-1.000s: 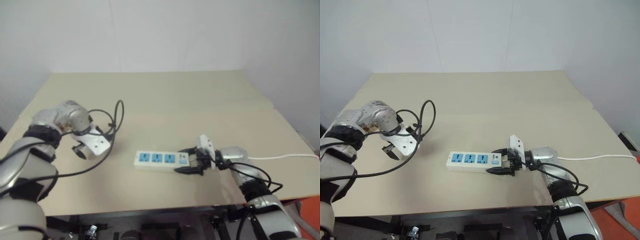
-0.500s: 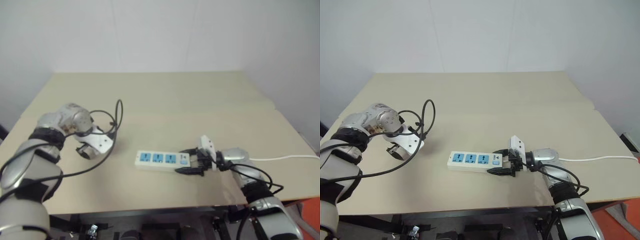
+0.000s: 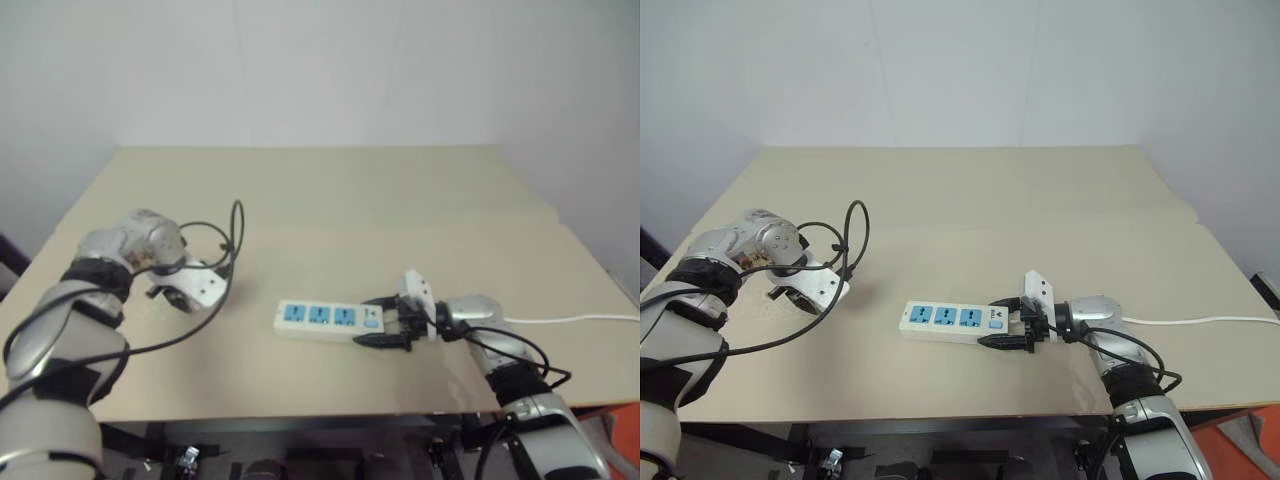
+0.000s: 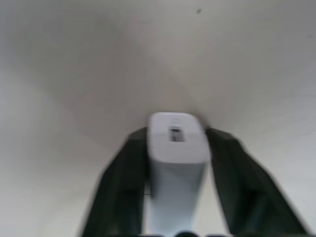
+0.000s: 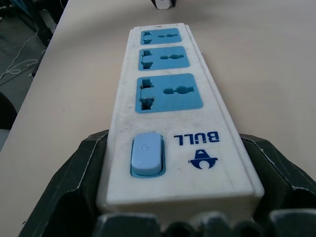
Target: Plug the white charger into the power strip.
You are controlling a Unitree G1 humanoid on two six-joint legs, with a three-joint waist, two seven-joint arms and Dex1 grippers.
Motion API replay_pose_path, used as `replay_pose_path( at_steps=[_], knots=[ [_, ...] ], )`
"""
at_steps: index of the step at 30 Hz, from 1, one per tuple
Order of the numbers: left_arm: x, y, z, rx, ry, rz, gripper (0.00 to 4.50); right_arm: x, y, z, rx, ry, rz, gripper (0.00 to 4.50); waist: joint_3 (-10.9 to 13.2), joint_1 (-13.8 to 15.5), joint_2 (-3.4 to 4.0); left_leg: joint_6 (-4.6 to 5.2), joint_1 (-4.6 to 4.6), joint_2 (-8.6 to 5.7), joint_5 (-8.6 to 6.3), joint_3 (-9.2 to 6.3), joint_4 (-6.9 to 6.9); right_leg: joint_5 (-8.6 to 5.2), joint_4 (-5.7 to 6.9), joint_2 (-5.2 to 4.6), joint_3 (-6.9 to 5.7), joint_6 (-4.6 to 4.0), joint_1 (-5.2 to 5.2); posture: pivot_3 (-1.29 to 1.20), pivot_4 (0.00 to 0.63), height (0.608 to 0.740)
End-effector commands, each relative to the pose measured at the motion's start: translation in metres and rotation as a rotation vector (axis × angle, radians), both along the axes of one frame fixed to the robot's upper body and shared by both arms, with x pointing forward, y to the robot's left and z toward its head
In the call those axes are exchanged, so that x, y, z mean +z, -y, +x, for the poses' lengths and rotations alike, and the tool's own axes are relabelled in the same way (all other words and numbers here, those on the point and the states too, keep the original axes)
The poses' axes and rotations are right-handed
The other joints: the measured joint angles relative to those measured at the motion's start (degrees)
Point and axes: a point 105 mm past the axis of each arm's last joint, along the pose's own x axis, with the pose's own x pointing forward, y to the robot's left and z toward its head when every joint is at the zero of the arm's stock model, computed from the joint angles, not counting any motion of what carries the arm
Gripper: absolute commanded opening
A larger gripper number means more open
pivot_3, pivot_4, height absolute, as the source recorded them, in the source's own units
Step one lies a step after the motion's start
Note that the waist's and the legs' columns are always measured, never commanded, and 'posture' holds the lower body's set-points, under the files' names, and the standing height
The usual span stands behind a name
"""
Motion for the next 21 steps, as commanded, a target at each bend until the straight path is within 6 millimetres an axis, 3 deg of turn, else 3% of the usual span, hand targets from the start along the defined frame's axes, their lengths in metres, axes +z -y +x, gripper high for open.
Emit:
replay_pose_path(
  at_steps=[1,10,18,21],
  knots=[
    [-0.003,0.007,0.001,-0.003,0.006,-0.049,1.02,0.005,0.001,0.001,-0.004,0.015,-0.002,3.44,0.0,0.0,0.01,0.00,0.00,-0.01,0.00,0.00,0.00,0.00,-0.01,-0.01,0.01,0.00,0.00,0.00,0.150,0.740],
    [0.006,0.021,-0.007,-0.062,-0.026,-0.162,1.02,0.005,-0.002,0.002,0.001,0.015,-0.002,3.44,0.0,-0.2,0.01,0.00,-0.05,0.00,0.00,0.00,0.00,0.00,-0.01,-0.01,0.00,0.00,-0.02,0.00,0.150,0.740],
    [0.061,0.065,-0.012,-0.120,0.069,-0.583,1.02,0.003,-0.011,0.000,0.039,0.020,-0.001,3.44,0.0,-0.7,-0.03,0.00,-0.20,0.06,0.00,-0.17,0.03,0.01,0.00,0.02,-0.03,0.00,-0.12,0.00,0.150,0.740],
    [0.077,0.072,-0.021,-0.109,0.074,-0.739,1.02,0.001,-0.014,-0.003,0.088,0.035,-0.019,3.44,0.0,-1.3,-0.02,0.00,-0.17,0.08,0.00,-0.35,0.03,0.01,0.02,0.06,0.01,0.00,-0.12,0.00,0.150,0.740]
  ],
)
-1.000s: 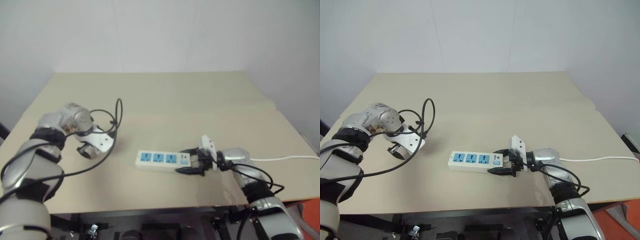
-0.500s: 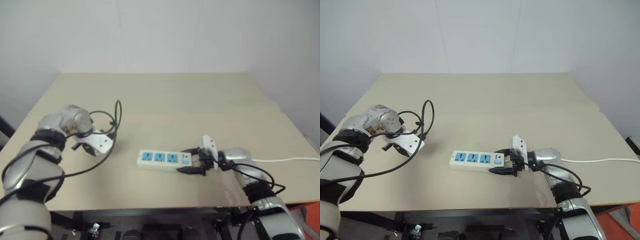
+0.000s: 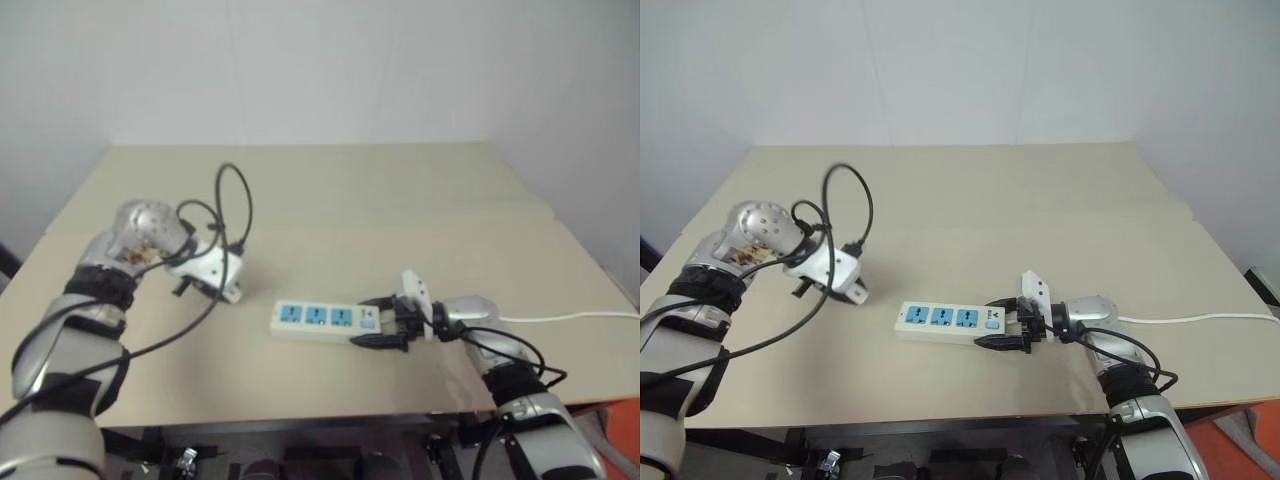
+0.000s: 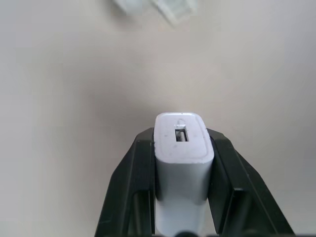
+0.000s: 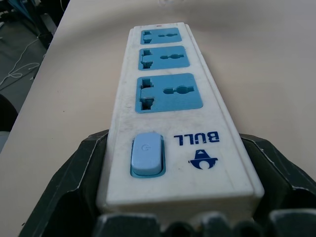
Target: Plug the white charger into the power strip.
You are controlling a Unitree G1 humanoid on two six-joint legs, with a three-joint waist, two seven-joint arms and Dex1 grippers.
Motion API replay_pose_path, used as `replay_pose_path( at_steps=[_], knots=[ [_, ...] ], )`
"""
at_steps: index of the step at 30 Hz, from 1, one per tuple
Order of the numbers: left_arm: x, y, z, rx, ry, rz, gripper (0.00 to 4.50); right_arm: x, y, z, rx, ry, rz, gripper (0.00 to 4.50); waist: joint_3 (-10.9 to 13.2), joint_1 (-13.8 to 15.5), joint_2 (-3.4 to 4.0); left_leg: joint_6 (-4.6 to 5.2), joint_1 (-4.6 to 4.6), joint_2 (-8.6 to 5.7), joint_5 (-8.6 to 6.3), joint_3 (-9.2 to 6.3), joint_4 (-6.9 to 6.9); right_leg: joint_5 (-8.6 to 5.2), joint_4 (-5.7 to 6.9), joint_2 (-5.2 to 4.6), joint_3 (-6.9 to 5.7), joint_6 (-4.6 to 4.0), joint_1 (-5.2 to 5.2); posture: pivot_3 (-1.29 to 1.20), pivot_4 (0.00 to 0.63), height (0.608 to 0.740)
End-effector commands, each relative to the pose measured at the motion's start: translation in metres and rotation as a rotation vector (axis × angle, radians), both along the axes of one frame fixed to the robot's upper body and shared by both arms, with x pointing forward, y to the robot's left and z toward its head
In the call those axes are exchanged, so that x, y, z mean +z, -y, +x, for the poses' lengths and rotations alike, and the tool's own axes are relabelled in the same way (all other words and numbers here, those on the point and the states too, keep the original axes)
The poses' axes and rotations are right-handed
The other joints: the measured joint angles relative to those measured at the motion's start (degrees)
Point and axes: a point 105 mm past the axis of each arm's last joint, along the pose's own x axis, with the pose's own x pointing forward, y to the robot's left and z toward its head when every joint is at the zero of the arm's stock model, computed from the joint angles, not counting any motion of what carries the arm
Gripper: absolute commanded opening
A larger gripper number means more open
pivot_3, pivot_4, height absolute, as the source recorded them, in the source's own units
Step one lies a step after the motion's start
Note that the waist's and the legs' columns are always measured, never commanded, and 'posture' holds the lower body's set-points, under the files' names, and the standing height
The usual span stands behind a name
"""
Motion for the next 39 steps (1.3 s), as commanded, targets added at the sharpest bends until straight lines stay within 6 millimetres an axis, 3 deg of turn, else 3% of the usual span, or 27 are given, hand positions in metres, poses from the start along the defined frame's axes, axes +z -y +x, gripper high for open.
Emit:
replay_pose_path(
  at_steps=[1,4,9,12,20,28,39],
  knots=[
    [0.028,0.007,-0.012,0.007,0.015,-0.217,1.02,0.002,-0.007,-0.003,0.077,0.043,-0.035,3.44,0.0,-0.6,0.00,0.00,0.01,0.00,0.00,-0.02,0.00,0.00,0.01,0.00,0.01,0.00,0.00,0.00,0.150,0.740],
    [0.035,0.010,-0.020,0.027,0.020,-0.334,1.02,0.002,-0.011,-0.003,0.098,0.049,-0.038,3.44,0.0,-1.0,0.00,0.00,0.03,0.03,0.00,-0.05,0.00,0.00,0.01,0.05,0.04,0.00,0.00,0.00,0.150,0.740],
    [0.049,0.034,-0.028,0.053,0.053,-0.688,1.02,0.001,-0.014,0.001,0.122,0.063,-0.059,3.44,0.0,-0.9,0.00,-0.01,0.10,0.10,0.01,-0.06,0.02,0.01,0.01,0.09,0.09,-0.02,0.01,0.00,0.150,0.740],
    [0.050,0.045,-0.034,0.076,0.038,-0.817,1.02,0.001,-0.013,0.003,0.130,0.073,-0.073,3.44,0.0,-0.9,0.01,-0.01,0.10,0.11,0.01,-0.06,0.02,0.03,0.03,0.10,0.12,-0.04,0.03,0.00,0.150,0.740],
    [0.036,0.071,-0.050,0.061,-0.102,-0.960,1.02,-0.002,-0.010,0.003,0.158,0.082,-0.108,3.44,0.0,-0.8,0.01,-0.02,0.13,0.14,0.01,-0.02,0.02,0.07,0.01,0.16,0.18,-0.08,0.05,0.00,0.150,0.740],
    [0.015,0.105,-0.048,0.164,-0.263,-1.201,1.02,-0.004,-0.015,0.001,0.175,0.065,-0.101,3.44,0.0,-0.6,0.00,-0.03,0.13,0.15,0.01,-0.02,0.02,0.09,-0.01,0.16,0.18,-0.10,0.06,0.00,0.150,0.740],
    [-0.001,0.122,-0.055,0.152,-0.376,-1.230,1.02,-0.009,-0.020,-0.002,0.173,0.037,-0.081,3.44,0.0,-0.8,0.00,-0.04,0.21,0.19,0.01,0.03,0.01,0.12,-0.08,0.21,0.26,-0.12,0.09,0.00,0.150,0.740]
  ],
)
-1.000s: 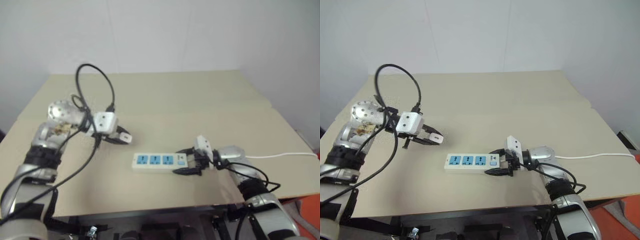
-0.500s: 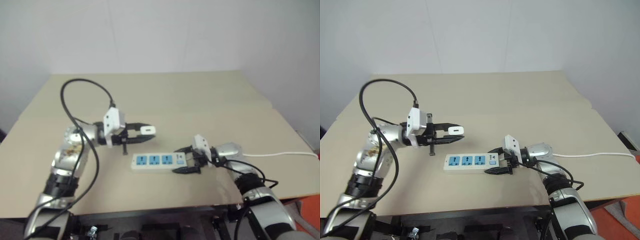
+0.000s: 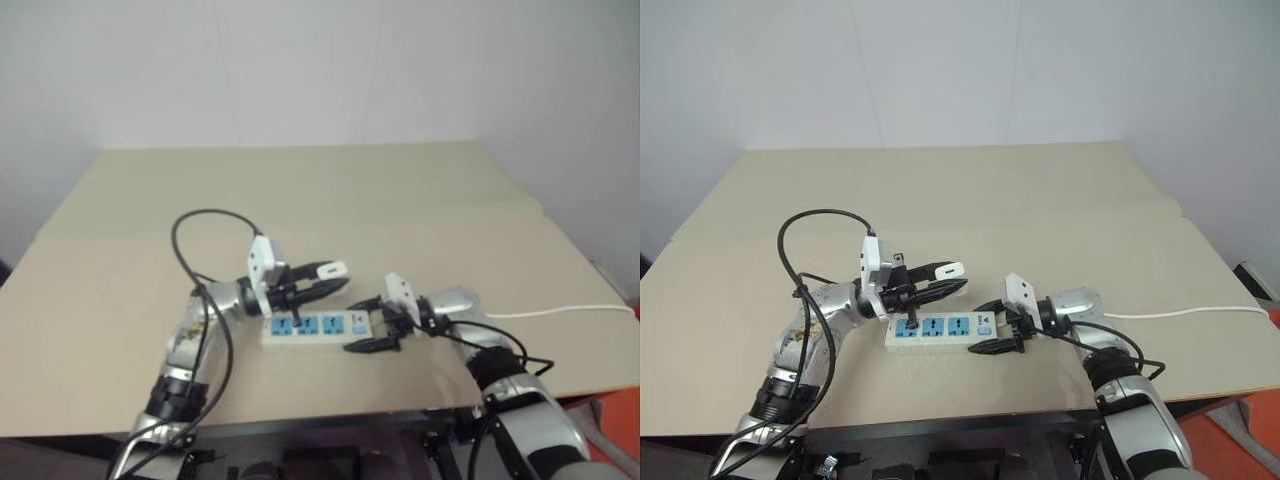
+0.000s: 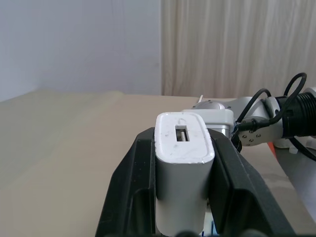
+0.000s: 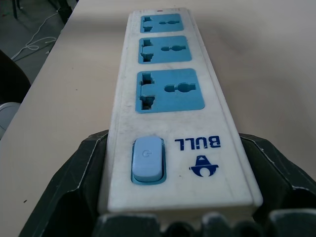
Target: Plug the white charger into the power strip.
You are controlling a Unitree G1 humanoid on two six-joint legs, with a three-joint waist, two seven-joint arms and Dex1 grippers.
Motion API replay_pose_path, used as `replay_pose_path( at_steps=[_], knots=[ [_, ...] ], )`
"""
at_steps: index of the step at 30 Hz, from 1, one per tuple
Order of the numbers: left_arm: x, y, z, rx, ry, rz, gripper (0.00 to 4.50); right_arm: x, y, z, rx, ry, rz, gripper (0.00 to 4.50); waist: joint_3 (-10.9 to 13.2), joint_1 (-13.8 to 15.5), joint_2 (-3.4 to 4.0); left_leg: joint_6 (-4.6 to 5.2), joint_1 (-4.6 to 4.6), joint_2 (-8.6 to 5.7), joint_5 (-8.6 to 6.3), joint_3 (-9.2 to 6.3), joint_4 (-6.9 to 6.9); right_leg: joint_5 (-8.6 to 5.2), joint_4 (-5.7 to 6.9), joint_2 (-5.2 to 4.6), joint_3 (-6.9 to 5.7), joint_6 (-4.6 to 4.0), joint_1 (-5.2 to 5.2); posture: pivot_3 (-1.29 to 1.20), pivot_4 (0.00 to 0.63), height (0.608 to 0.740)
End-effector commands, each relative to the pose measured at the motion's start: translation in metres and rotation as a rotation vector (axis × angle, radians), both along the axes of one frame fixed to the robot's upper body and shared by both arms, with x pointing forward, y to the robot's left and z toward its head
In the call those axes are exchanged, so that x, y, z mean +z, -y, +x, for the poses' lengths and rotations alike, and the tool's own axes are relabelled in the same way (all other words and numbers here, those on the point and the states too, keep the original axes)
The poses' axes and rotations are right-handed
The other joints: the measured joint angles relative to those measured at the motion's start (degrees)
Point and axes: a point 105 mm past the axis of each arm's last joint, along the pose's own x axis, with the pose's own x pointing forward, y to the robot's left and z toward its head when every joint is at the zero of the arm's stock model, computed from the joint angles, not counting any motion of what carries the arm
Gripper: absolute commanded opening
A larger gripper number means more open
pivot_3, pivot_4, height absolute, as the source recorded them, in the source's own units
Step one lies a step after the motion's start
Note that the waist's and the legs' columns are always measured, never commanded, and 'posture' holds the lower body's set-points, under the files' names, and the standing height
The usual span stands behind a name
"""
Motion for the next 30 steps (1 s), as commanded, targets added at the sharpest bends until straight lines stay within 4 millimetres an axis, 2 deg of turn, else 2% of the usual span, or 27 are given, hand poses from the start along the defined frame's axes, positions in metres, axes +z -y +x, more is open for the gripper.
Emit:
replay_pose_path(
  at_steps=[1,10,18,26,30],
  knots=[
    [-0.001,0.003,-0.008,-0.055,-0.013,0.003,1.02,-0.004,-0.007,-0.005,0.032,-0.013,-0.006,3.44,0.0,0.0,0.00,0.00,0.01,0.00,0.00,0.00,0.00,0.00,0.00,0.01,0.00,0.00,0.00,0.00,0.150,0.740],
    [-0.037,-0.008,-0.020,-0.151,-0.128,0.151,1.02,-0.008,-0.009,-0.007,0.029,-0.024,-0.008,3.44,0.0,-0.1,0.00,0.00,0.07,0.07,0.00,0.05,-0.01,0.01,-0.03,0.09,0.06,-0.01,0.01,0.00,0.150,0.740],
    [-0.044,-0.005,-0.016,-0.161,-0.109,0.177,1.02,-0.008,-0.009,-0.007,0.025,-0.026,-0.007,3.44,0.0,-0.1,0.01,0.00,0.14,0.14,-0.01,0.13,-0.02,0.01,-0.06,0.14,0.11,-0.03,0.03,0.00,0.150,0.740],
    [-0.042,0.004,-0.010,-0.178,-0.092,0.163,1.02,-0.008,-0.007,-0.007,0.018,-0.027,-0.011,3.44,0.0,-0.1,0.01,0.00,0.15,0.14,-0.01,0.17,-0.03,0.02,-0.06,0.15,0.14,-0.05,0.03,0.00,0.150,0.740],
    [-0.050,0.003,-0.011,-0.216,-0.089,0.216,1.02,-0.007,-0.006,-0.007,0.016,-0.025,-0.012,3.44,0.0,0.0,0.00,-0.01,0.15,0.14,-0.01,0.18,-0.04,0.02,-0.07,0.16,0.14,-0.05,0.04,0.00,0.150,0.740]
  ],
)
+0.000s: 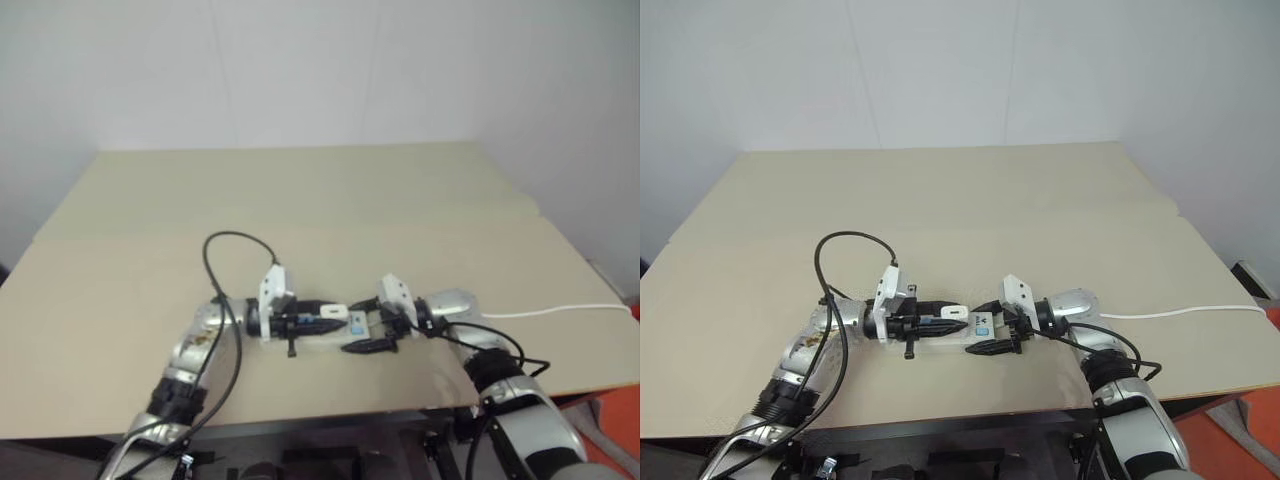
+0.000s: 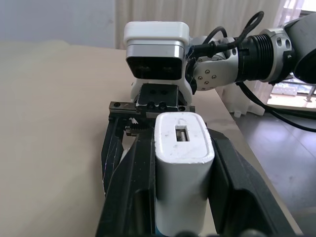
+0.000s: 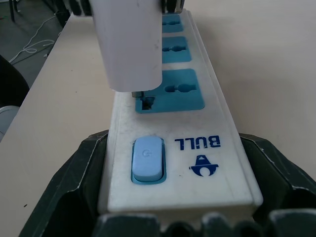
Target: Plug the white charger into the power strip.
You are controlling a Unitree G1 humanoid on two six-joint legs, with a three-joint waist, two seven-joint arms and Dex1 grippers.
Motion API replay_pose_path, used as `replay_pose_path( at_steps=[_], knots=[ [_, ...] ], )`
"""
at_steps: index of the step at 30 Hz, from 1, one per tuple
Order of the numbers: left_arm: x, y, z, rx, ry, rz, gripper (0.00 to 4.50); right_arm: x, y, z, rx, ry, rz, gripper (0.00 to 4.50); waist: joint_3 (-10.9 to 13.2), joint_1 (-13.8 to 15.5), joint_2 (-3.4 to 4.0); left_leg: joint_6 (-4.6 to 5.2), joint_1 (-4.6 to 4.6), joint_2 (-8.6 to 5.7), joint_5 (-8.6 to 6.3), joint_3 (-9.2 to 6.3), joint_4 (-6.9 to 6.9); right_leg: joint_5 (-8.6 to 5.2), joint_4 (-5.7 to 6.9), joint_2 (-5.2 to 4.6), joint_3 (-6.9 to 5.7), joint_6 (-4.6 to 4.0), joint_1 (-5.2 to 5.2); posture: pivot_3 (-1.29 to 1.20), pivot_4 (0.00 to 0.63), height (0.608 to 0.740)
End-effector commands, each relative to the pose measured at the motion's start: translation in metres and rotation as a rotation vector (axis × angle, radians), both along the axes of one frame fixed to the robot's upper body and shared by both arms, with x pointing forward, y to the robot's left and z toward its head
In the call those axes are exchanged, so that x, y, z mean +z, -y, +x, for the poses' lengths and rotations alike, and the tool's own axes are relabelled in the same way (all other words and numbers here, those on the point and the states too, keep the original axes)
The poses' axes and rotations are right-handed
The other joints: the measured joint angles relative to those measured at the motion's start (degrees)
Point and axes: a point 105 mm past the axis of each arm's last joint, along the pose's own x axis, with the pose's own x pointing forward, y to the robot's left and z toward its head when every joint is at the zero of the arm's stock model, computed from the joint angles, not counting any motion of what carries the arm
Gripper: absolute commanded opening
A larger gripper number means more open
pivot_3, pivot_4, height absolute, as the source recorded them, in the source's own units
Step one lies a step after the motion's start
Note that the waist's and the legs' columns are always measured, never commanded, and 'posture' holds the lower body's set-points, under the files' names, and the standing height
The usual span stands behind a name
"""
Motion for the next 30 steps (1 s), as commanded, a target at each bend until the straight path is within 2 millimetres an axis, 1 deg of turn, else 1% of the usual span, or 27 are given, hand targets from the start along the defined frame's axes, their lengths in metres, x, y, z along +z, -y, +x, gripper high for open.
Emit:
replay_pose_path(
  at_steps=[1,5,11,16,20,21,24,26,28,30],
  knots=[
    [-0.002,0.001,-0.002,-0.053,0.031,0.046,1.02,-0.005,-0.003,-0.005,0.020,-0.018,-0.015,3.44,0.0,0.0,0.00,0.00,0.00,0.00,0.00,0.00,0.00,0.00,-0.01,0.00,0.00,0.00,0.00,0.00,0.150,0.740],
    [-0.007,0.000,0.001,-0.055,0.050,0.062,1.02,-0.005,-0.003,-0.005,0.018,-0.017,-0.015,3.44,0.0,0.0,0.00,0.00,0.01,0.00,0.00,0.02,-0.01,0.00,-0.01,0.01,0.01,0.00,0.00,0.00,0.150,0.740],
    [-0.006,0.003,0.012,-0.011,0.062,0.029,1.02,-0.005,-0.003,-0.006,0.011,-0.019,-0.011,3.44,0.0,0.2,-0.01,0.01,0.09,0.00,-0.01,0.04,-0.01,0.00,-0.03,0.00,0.03,0.00,0.09,0.00,0.150,0.740],
    [-0.009,0.004,0.012,-0.024,0.045,0.036,1.02,-0.005,-0.002,-0.006,0.005,-0.021,-0.010,3.44,0.0,0.3,-0.01,0.01,0.08,0.00,-0.01,0.05,-0.01,0.00,-0.03,0.00,0.03,0.00,0.09,0.00,0.150,0.740],
    [-0.016,0.001,0.009,-0.044,0.018,0.079,1.02,-0.005,-0.001,-0.006,0.001,-0.022,-0.010,3.44,0.0,0.2,-0.01,0.01,0.10,0.01,-0.01,0.05,-0.01,0.00,-0.03,0.01,0.03,0.00,0.09,0.00,0.150,0.740],
    [-0.018,-0.001,0.009,-0.048,0.011,0.092,1.02,-0.006,-0.001,-0.007,0.001,-0.022,-0.010,3.44,0.0,0.2,-0.01,0.01,0.10,0.01,-0.01,0.05,-0.01,0.00,-0.03,0.01,0.03,0.00,0.09,0.00,0.150,0.740],
    [-0.035,-0.010,0.005,-0.063,-0.022,0.175,1.02,-0.006,-0.001,-0.007,0.000,-0.023,-0.011,3.44,0.0,0.1,0.00,0.02,0.10,0.02,-0.01,0.05,-0.02,0.00,-0.04,0.03,0.03,0.00,0.09,0.00,0.150,0.740],
    [-0.055,-0.021,0.003,-0.066,-0.039,0.294,1.02,-0.006,-0.001,-0.007,-0.001,-0.023,-0.011,3.44,-0.1,0.0,-0.01,0.02,0.12,0.09,-0.02,0.07,-0.03,0.00,-0.04,0.08,0.05,0.00,0.09,0.00,0.150,0.740],
    [-0.069,-0.030,0.001,-0.066,-0.050,0.375,1.02,-0.006,-0.001,-0.007,-0.001,-0.023,-0.012,3.44,-0.1,0.0,0.00,0.00,0.24,0.15,-0.04,0.12,-0.09,0.00,-0.07,0.15,0.10,0.00,0.17,0.00,0.150,0.740],
    [-0.073,-0.033,0.001,-0.049,-0.052,0.386,1.02,-0.006,-0.001,-0.007,-0.002,-0.023,-0.012,3.44,-0.2,0.0,0.03,0.00,0.45,0.19,-0.04,0.16,-0.19,0.00,-0.14,0.18,0.11,-0.01,0.36,0.00,0.150,0.740]
  ],
)
